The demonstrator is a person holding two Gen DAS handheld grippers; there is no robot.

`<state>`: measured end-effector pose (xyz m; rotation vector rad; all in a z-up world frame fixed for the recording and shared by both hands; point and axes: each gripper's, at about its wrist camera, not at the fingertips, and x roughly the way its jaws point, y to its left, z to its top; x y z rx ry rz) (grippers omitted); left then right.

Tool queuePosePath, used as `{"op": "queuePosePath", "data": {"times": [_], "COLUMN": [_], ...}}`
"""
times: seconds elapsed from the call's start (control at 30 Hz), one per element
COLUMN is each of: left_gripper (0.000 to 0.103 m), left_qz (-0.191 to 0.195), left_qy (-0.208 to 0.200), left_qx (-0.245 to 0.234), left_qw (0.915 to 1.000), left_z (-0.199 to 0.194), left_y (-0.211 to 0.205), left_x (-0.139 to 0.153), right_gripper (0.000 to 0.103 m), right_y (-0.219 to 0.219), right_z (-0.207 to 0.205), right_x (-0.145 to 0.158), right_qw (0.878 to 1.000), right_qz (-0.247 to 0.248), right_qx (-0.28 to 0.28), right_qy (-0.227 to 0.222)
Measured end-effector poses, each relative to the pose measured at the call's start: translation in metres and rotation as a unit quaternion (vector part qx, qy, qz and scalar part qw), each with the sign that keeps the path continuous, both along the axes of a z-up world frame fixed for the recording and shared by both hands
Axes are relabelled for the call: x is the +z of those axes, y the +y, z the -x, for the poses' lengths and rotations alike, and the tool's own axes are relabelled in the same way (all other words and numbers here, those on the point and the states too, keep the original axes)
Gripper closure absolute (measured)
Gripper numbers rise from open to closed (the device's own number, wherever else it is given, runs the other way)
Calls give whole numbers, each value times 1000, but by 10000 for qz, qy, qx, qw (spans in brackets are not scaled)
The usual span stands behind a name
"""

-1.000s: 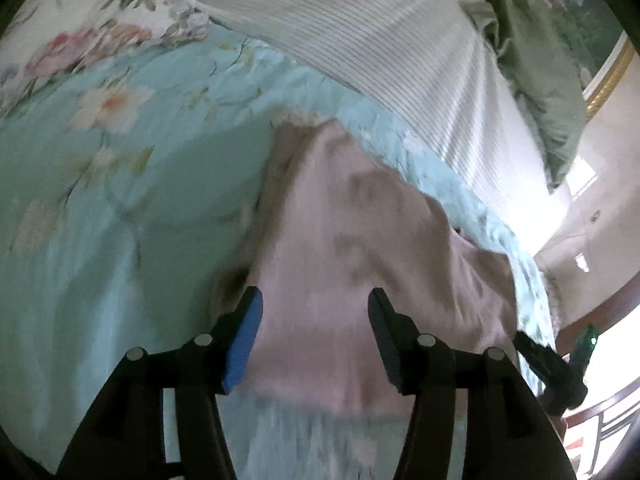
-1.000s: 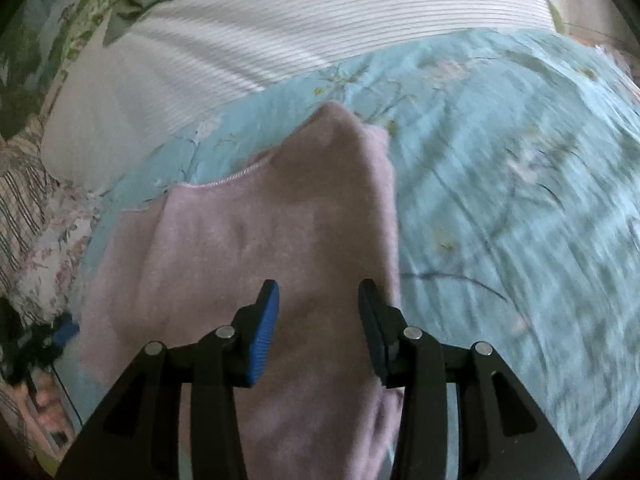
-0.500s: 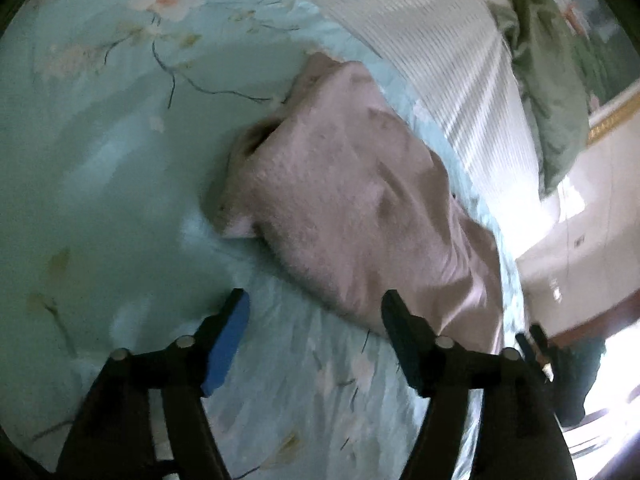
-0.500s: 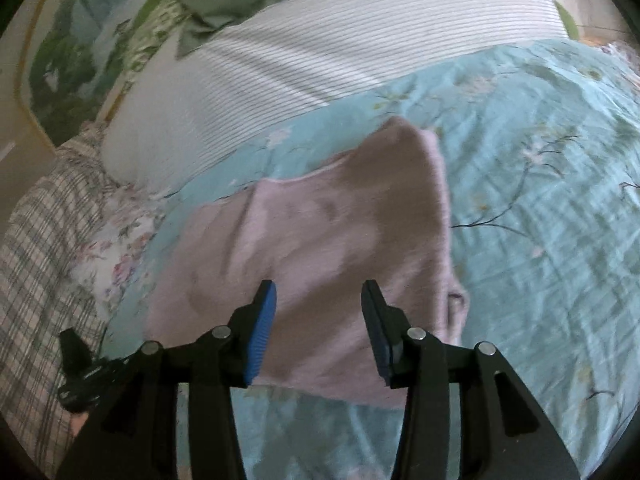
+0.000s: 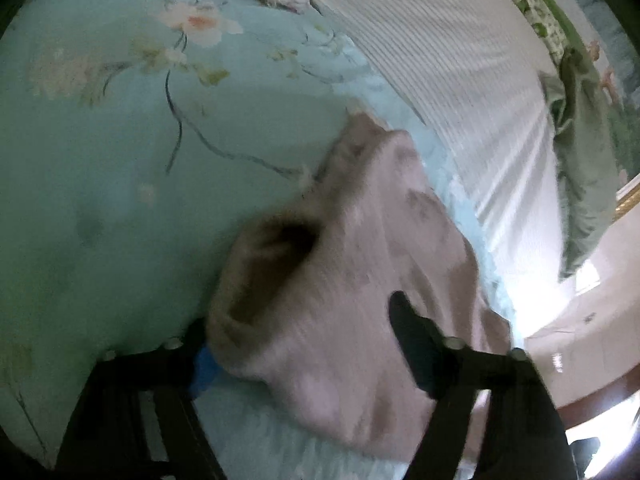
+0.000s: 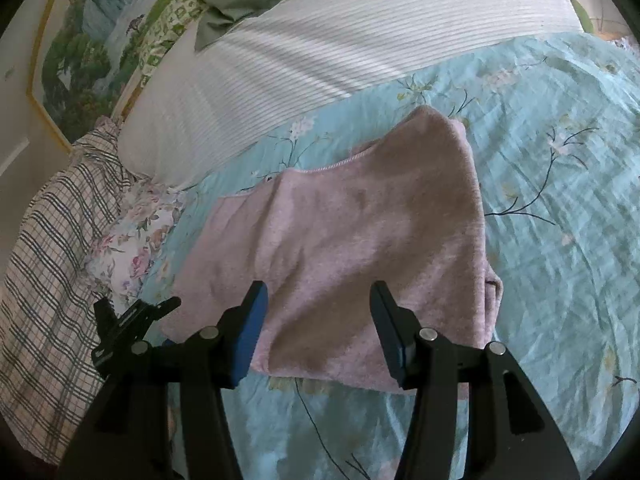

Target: Fold small clothes

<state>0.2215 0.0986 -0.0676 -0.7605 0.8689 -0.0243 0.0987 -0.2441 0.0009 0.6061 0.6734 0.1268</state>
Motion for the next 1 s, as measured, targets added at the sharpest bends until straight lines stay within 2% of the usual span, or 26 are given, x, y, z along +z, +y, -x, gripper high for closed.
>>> {"op": "queuePosePath", "data": {"times": [0.03,0.1,0.2,0.3,0.37,0.43,0.47,0.57,0.63,0.67,0.83,1.0], "left_gripper": [64,92,94,95,95,95,95,95,95,95,95,95], "left_qz": [-45,-47,-357,-563,-783,-933,-1050,-1444,-1514,-1477,-1356,-1335], "left_qy": [-15,-141,-474,-912,-1175,-1303,-1353,-1276,-1152,-1061,-1010,-1092], "left_qx": [-28,-274,-607,-1149,-1710,-2119,-2377,-2815,-2941,-3001,-3015,-3048], "left_qw": [10000,9995,9964,9876,9751,9641,9561,9400,9366,9364,9383,9367], "left_z": [-3,-8,-7,-4,-2,2,5,7,7,5,-1,5], "left_y": [1,-1,-20,-54,-94,-124,-144,-185,-193,-195,-190,-190], "left_x": [1,8,32,61,79,85,84,69,57,51,49,52], "right_gripper": [48,48,48,48,48,48,48,46,33,31,29,31], "right_y": [0,0,-3,-9,-17,-22,-23,-21,-15,-11,23,54], "right_z": [-3,-9,-18,-33,-46,-58,-65,-88,-103,-110,-156,-204], "right_x": [-1,-3,-3,-4,-5,-3,-3,-3,-8,-9,-22,-28], "right_qw": [10000,10000,9998,9992,9983,9971,9960,9905,9855,9842,9719,9710], "right_qz": [-5,-30,-89,-175,-284,-397,-463,-757,-922,-943,-1075,-954], "right_qx": [15,74,183,328,418,550,661,1056,1306,1360,1876,1901], "right_qy": [29,57,51,174,298,345,374,458,561,623,936,1089]}}
